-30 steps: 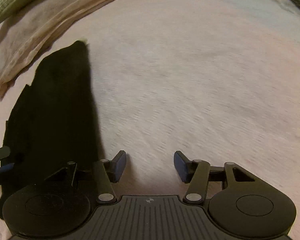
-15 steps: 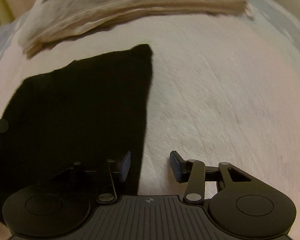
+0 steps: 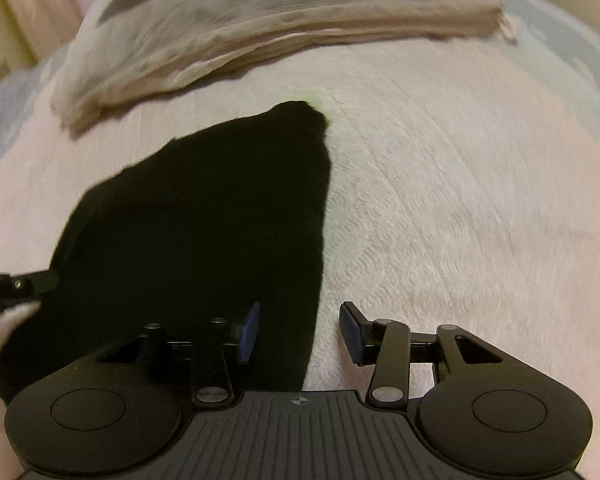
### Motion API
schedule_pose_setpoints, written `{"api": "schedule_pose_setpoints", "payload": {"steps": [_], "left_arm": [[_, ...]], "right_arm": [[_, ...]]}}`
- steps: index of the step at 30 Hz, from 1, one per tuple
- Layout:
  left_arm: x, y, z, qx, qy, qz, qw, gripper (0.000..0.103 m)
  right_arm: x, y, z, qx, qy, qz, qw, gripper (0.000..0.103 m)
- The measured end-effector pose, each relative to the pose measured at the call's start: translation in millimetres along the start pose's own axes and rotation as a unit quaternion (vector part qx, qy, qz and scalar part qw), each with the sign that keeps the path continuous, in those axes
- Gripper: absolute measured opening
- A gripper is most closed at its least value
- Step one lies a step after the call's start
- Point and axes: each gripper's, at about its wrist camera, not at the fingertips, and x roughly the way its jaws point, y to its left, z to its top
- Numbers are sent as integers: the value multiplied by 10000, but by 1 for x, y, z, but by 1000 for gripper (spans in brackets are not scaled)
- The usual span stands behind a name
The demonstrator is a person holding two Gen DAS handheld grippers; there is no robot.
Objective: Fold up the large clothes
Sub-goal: 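Release the sweater and pull both grippers back from the folded bundle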
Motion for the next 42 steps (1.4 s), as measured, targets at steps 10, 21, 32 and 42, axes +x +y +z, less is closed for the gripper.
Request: {"api": "schedule_pose_setpoints", "payload": {"steps": [10, 21, 32, 42], "left_arm": [[-59, -50, -48, 680, 22, 248, 9974, 20], [-61, -72, -65, 316, 351, 1483, 9878, 32], [-102, -139, -119, 252, 781, 2421, 9668, 55], [-116, -159, -128, 236, 684, 2501, 9655, 59]], "right_arm": [[-69, 28, -55, -489, -215, 458, 9975, 42], [-77, 37, -66, -365, 308, 327, 9983, 53], [-131, 60, -96, -949, 631, 170, 9933, 61], [-155, 51, -91, -1072, 420, 209, 9931, 61]]}}
